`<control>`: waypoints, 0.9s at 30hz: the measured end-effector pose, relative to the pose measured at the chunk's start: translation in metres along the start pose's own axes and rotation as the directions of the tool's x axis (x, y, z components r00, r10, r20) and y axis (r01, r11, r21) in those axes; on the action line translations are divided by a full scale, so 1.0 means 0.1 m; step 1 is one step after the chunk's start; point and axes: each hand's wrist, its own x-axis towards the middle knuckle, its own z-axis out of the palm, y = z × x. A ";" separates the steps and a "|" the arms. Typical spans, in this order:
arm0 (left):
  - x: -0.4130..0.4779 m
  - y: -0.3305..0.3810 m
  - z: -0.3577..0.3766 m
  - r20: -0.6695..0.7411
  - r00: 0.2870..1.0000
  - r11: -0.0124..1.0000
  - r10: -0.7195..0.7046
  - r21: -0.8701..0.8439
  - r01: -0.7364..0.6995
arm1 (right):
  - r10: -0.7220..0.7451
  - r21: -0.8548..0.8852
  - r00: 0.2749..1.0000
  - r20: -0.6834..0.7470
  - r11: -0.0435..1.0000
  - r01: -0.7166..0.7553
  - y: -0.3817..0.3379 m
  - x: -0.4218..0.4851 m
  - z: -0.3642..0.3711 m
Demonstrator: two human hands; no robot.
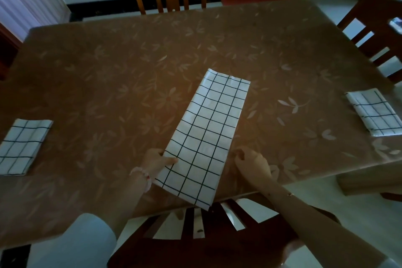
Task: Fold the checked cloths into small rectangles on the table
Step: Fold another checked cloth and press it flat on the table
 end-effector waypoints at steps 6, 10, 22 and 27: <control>0.00 -0.08 0.12 -0.026 0.998 0.998 -0.050 -0.033 0.049 | -0.017 0.040 1.000 0.013 0.999 0.016 0.04 -0.05 0.00; 0.04 -0.10 0.13 -0.082 0.995 0.999 -0.052 -0.015 0.051 | -0.020 0.056 1.000 0.014 0.998 0.019 0.04 -0.04 -0.01; 0.15 -0.07 0.10 -0.109 0.994 1.000 -0.022 -0.007 0.022 | -0.084 0.043 0.996 0.002 0.996 0.084 -0.05 0.03 0.03; 0.18 -0.10 0.07 -0.100 0.995 1.000 -0.029 -0.010 0.028 | -0.266 -0.034 0.960 -0.085 0.964 0.264 -0.10 -0.01 0.09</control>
